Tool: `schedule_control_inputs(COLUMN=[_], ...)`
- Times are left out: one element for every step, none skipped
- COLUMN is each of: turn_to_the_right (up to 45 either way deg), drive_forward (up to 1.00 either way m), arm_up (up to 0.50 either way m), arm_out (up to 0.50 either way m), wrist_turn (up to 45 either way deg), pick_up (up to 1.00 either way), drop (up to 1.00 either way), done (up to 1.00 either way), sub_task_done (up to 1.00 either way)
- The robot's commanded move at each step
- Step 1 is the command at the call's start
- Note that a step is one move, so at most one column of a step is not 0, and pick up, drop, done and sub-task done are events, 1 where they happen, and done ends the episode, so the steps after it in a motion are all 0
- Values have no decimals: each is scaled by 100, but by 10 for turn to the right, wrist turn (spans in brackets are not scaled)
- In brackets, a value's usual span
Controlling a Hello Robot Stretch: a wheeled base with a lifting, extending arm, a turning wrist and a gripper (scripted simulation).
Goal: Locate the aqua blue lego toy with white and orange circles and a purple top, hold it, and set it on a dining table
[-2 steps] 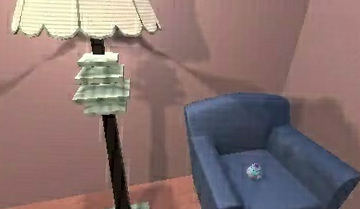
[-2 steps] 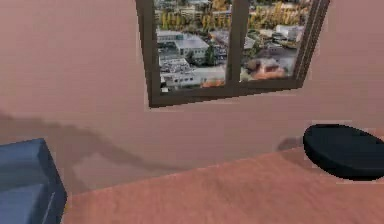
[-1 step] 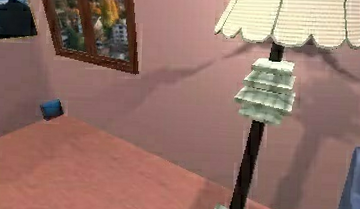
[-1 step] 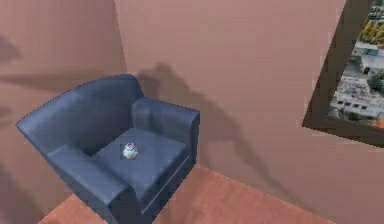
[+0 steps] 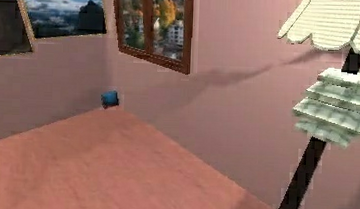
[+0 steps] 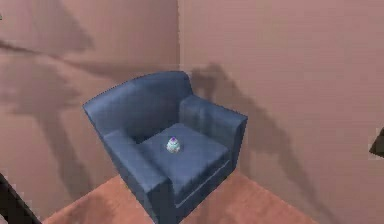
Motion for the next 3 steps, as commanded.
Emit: schedule_control_inputs(turn_to_the_right=[-30,450,300], drive_forward=[0,0,0], arm_up=[0,0,0], arm_out=[0,0,0], wrist_turn=[0,0,0], pick_up=[0,0,0], drop=[0,0,0], done=[0,0,0], sub_task_done=[0,0,0])
